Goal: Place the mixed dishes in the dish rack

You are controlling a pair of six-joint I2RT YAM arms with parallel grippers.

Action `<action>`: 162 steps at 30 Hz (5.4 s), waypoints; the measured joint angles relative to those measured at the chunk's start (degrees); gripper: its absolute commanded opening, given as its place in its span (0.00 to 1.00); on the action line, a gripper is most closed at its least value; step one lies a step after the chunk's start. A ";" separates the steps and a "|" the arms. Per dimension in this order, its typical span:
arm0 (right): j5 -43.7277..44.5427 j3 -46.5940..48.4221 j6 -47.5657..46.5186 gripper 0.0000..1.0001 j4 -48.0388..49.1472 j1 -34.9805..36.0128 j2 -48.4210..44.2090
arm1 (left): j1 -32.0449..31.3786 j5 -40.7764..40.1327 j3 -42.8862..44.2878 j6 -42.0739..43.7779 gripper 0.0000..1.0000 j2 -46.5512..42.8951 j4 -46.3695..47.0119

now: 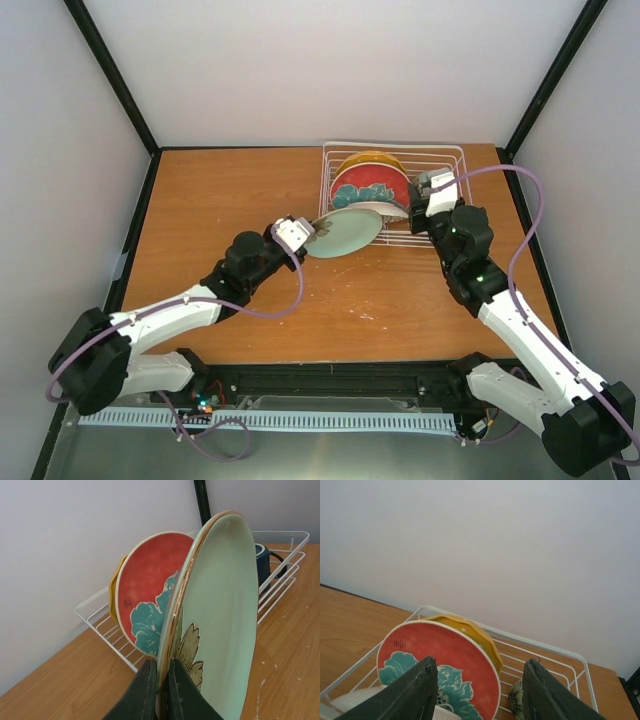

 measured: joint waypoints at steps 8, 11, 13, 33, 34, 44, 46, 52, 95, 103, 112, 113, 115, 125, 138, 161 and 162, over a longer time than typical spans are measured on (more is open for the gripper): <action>-0.37 0.00 -0.13 0.47 0.59 0.00 -0.26 | -0.20 1.18 7.19 3.32 0.01 5.18 1.77; -0.70 0.00 -0.15 0.47 0.59 0.00 -0.26 | -0.24 1.49 9.53 4.48 0.01 5.22 2.80; -0.98 0.00 -0.15 0.47 0.57 0.00 -0.26 | -0.26 1.60 10.62 5.11 0.01 5.51 3.67; -0.44 -0.09 -3.02 0.47 0.52 0.00 -2.62 | -0.42 1.09 13.99 11.13 0.01 21.00 13.40; -0.44 -0.09 -3.02 0.47 0.55 0.00 -2.56 | -0.44 1.01 13.99 11.63 0.01 21.00 13.86; -0.28 -0.09 -3.67 0.47 0.70 0.00 -2.03 | -0.70 1.40 14.32 16.52 0.01 25.46 19.19; -0.15 -0.09 -3.91 0.47 0.70 0.00 -2.10 | -0.70 1.49 14.34 17.27 0.01 27.04 20.00; 0.37 -0.09 -4.39 0.47 0.72 0.00 -2.43 | -0.68 1.11 14.34 20.20 0.01 29.99 22.53; 1.42 -0.96 -3.91 0.50 0.31 0.00 -1.84 | -0.70 4.83 16.28 19.37 0.79 35.63 25.79; 1.33 -0.96 -3.78 0.51 0.31 0.00 -1.38 | -0.70 2.73 16.17 17.90 0.94 34.14 24.70; 1.14 -1.09 -3.32 0.51 0.33 0.00 -1.40 | -0.70 0.98 11.63 13.53 1.00 23.98 23.98; 1.09 -1.16 -3.21 0.51 0.35 0.00 -1.42 | -0.70 0.85 10.88 13.00 1.00 22.73 24.02; 0.94 -1.25 -2.95 0.51 0.33 0.00 -1.46 | -0.70 0.13 8.61 11.43 1.00 19.67 24.02; 1.51 -1.70 -0.42 0.56 -3.04 -0.02 -4.07 | -0.70 -7.08 4.44 1.22 1.00 -0.94 13.38; -0.07 -6.51 16.13 0.57 -16.46 -0.09 -9.92 | -0.63 -27.28 10.69 -7.06 1.00 -19.02 -7.04; 2.84 -12.20 25.20 0.53 -25.38 -0.09 -22.03 | 4.26 -25.07 5.90 -21.16 1.00 -14.34 -18.08; 2.99 -12.52 25.35 0.53 -25.42 -0.09 -22.03 | 4.48 -24.63 5.90 -21.42 1.00 -13.75 -18.10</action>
